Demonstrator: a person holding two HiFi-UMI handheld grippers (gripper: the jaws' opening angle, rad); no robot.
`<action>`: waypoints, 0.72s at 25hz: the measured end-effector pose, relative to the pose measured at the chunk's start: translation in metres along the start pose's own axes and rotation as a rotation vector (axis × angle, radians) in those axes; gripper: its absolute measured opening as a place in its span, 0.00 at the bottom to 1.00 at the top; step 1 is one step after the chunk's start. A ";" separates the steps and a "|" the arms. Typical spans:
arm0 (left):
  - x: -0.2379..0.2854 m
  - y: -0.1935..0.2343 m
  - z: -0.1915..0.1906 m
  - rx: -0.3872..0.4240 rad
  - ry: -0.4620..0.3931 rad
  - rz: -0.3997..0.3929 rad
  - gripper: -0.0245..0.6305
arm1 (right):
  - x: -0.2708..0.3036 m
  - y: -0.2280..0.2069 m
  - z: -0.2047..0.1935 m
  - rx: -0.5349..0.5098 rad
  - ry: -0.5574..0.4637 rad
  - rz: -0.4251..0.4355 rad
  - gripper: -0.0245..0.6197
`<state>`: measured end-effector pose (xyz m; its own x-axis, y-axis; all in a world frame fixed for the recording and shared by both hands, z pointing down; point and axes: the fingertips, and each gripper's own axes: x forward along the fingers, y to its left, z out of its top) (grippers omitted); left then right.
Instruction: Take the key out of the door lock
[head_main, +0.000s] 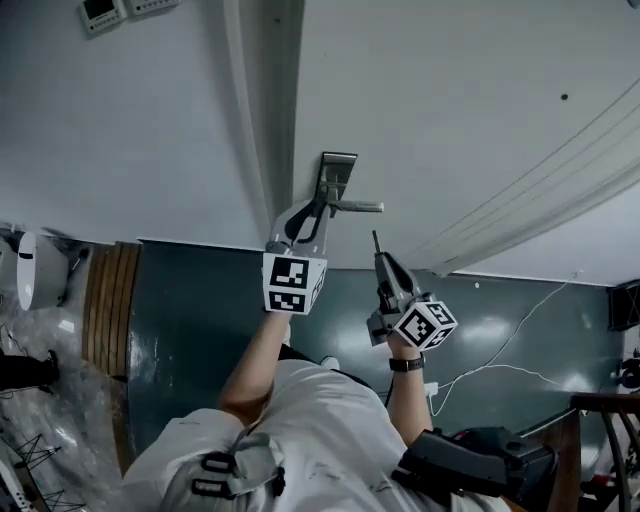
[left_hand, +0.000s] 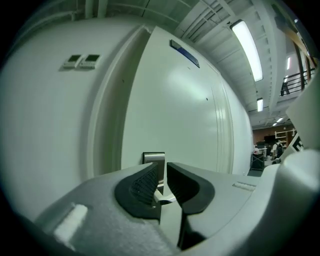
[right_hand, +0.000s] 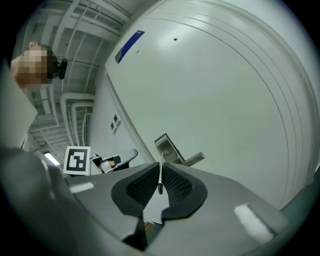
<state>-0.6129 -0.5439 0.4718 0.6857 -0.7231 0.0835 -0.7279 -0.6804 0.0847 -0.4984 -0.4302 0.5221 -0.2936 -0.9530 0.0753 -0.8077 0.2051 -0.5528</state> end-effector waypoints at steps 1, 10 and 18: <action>-0.009 -0.009 0.005 0.012 -0.021 0.032 0.10 | -0.008 0.001 0.006 -0.050 -0.006 -0.006 0.08; -0.079 -0.075 -0.017 0.044 0.068 0.085 0.09 | -0.050 0.030 0.044 -0.339 -0.040 -0.099 0.08; -0.083 -0.082 0.026 0.060 -0.037 0.026 0.04 | -0.046 0.064 0.059 -0.463 -0.090 -0.093 0.08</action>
<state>-0.6105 -0.4312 0.4322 0.6664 -0.7441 0.0479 -0.7455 -0.6661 0.0232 -0.5066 -0.3859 0.4343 -0.1806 -0.9833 0.0239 -0.9772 0.1767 -0.1182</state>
